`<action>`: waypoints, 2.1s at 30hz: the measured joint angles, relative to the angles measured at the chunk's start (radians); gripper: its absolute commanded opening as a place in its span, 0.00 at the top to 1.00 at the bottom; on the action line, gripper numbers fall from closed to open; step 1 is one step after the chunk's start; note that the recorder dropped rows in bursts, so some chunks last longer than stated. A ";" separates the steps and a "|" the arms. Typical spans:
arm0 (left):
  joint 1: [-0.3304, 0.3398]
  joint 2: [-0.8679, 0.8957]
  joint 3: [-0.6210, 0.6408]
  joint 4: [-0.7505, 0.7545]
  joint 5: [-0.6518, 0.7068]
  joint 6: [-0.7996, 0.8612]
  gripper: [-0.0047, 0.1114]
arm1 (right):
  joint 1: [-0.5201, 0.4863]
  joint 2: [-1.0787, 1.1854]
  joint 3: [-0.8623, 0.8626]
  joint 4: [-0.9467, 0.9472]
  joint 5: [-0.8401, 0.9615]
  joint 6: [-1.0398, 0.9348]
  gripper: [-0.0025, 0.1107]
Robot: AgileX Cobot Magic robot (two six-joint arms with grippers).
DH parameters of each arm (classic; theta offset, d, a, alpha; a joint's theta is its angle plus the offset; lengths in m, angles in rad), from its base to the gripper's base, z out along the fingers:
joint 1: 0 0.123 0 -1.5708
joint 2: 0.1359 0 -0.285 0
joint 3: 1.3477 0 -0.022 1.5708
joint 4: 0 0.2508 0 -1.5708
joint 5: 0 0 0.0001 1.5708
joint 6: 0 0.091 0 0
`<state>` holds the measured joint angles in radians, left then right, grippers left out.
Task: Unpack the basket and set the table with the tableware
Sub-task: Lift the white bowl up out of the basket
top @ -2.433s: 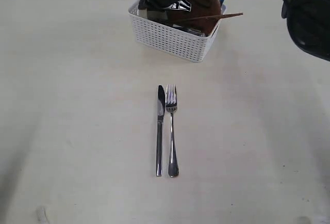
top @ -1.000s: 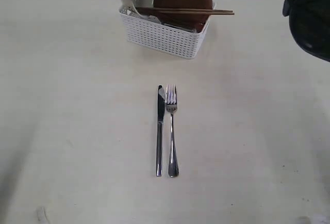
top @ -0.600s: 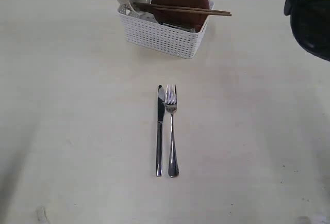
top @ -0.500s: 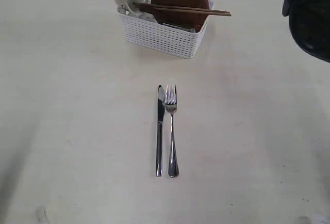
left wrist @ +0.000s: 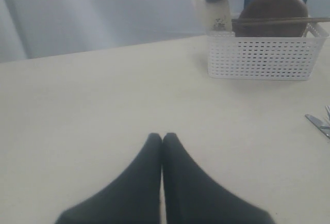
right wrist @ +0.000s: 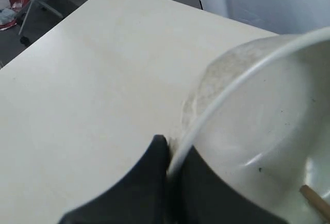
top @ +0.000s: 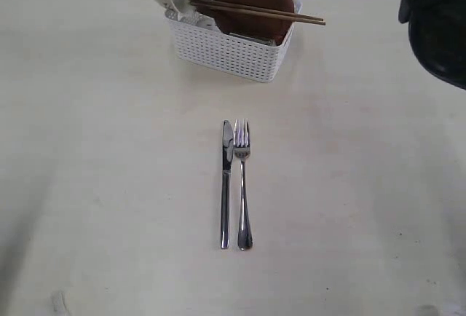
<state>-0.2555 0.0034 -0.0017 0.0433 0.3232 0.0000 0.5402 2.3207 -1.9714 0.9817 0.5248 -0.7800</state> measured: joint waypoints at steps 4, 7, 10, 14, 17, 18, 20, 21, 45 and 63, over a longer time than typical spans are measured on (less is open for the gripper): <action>0.000 0.000 0.000 0.000 0.000 0.000 0.96 | 0.000 0.000 0.000 0.006 0.000 0.000 0.98; 0.000 0.000 0.000 0.000 0.000 0.000 0.96 | 0.000 0.000 0.000 0.020 0.000 0.000 0.98; 0.000 0.000 0.000 0.000 0.000 0.000 0.96 | 0.005 0.000 0.000 0.029 0.000 0.000 0.98; 0.000 0.000 0.000 0.000 0.000 0.000 0.96 | 0.010 0.000 0.000 0.028 0.000 0.000 0.98; 0.000 0.000 0.000 0.000 0.000 0.000 0.96 | 0.014 0.000 0.000 0.031 0.000 0.000 0.98; 0.000 0.000 0.000 0.000 0.000 0.000 0.96 | 0.014 0.000 0.000 0.033 0.000 0.000 0.98; 0.000 0.000 0.000 0.000 0.000 0.000 0.96 | 0.014 0.000 0.000 0.040 0.000 0.000 0.98; 0.000 0.000 0.000 0.000 0.000 0.000 0.96 | 0.014 0.000 0.000 0.043 0.000 0.000 0.98; 0.000 0.000 0.000 0.000 0.000 0.000 0.96 | 0.014 -0.013 -0.001 0.097 0.067 -0.047 0.98; 0.000 0.000 0.000 0.000 0.000 0.000 0.96 | 0.014 -0.057 -0.001 0.094 0.157 -0.065 0.98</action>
<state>-0.2555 0.0034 -0.0017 0.0433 0.3232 0.0000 0.5542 2.2633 -1.9721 1.0758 0.6822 -0.8449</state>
